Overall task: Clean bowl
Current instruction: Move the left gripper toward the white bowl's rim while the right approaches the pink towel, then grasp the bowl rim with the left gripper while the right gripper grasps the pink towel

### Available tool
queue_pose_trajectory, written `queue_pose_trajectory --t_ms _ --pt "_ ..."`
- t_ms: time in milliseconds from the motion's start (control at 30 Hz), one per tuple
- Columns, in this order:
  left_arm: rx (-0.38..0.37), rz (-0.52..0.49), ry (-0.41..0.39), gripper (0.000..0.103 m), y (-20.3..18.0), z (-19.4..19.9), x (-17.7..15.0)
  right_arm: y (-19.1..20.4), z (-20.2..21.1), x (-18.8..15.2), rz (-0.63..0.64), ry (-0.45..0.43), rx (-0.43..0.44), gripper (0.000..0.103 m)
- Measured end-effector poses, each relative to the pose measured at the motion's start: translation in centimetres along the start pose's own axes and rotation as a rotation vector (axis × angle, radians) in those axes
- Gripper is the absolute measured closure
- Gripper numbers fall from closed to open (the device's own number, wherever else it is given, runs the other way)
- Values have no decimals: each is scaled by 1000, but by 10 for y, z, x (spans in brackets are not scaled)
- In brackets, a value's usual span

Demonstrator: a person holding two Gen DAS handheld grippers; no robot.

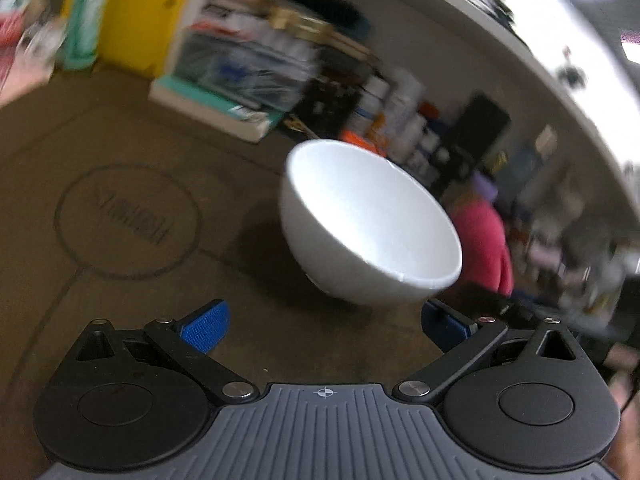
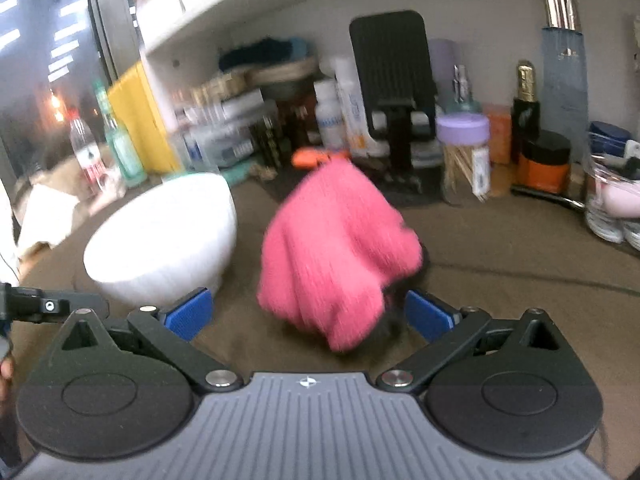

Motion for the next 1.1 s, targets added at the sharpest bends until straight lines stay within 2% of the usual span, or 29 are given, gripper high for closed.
queue_pose_trajectory --t_ms 67,133,167,267,333,367,433,467,500,600,667,700,733,767,833,933,1100 --pt "-33 28 27 0 -4 -8 3 5 -7 1 33 12 -33 4" --pt "-24 22 30 0 -11 -14 3 7 -9 0 54 21 -66 28" --pt "-11 11 27 0 -16 -16 1 8 -9 -2 62 26 -92 52" --pt "10 -9 20 0 -25 -21 -3 0 -6 -2 36 17 -53 60" --pt "22 -11 14 0 -25 -19 -5 -3 -6 -3 25 17 -26 60" --pt "24 -11 17 0 -25 -19 -6 -8 -5 -3 16 23 -9 54" --pt "23 -7 15 0 -23 -16 -5 -13 -3 -2 12 24 -17 32" --pt "25 -3 10 0 -22 -16 -3 -10 -3 -2 20 16 -29 14" --pt "27 -2 6 0 -22 -16 -1 -7 -2 -1 29 7 -41 12" --pt "26 0 5 0 -24 -21 4 3 -6 1 84 -13 -100 12" --pt "18 21 17 0 -25 -26 6 2 -8 2 76 -15 -86 14" --pt "13 43 23 0 -24 -28 6 0 -8 2 69 -18 -78 31" --pt "8 71 29 0 -23 -29 7 -2 -8 2 57 -20 -72 43" --pt "3 99 35 0 -21 -31 7 -4 -9 2 40 -17 -62 50" --pt "6 161 36 0 -19 -25 5 -9 -11 3 8 -9 -39 49" --pt "-7 200 14 0 -17 -6 2 -13 -11 3 -20 -9 -25 45" --pt "59 242 -70 0 -10 17 8 -2 -15 4 10 -28 -48 41"
Point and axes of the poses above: each gripper's, at about its wrist camera, not at the fingertips, and z roughly against the way its jaws point, y to its left, x to its top, the point moved 1 cm from there along -z, roughly the way its jaws point, and after that the axes turned 1 degree about -y, right-handed, at the moved point
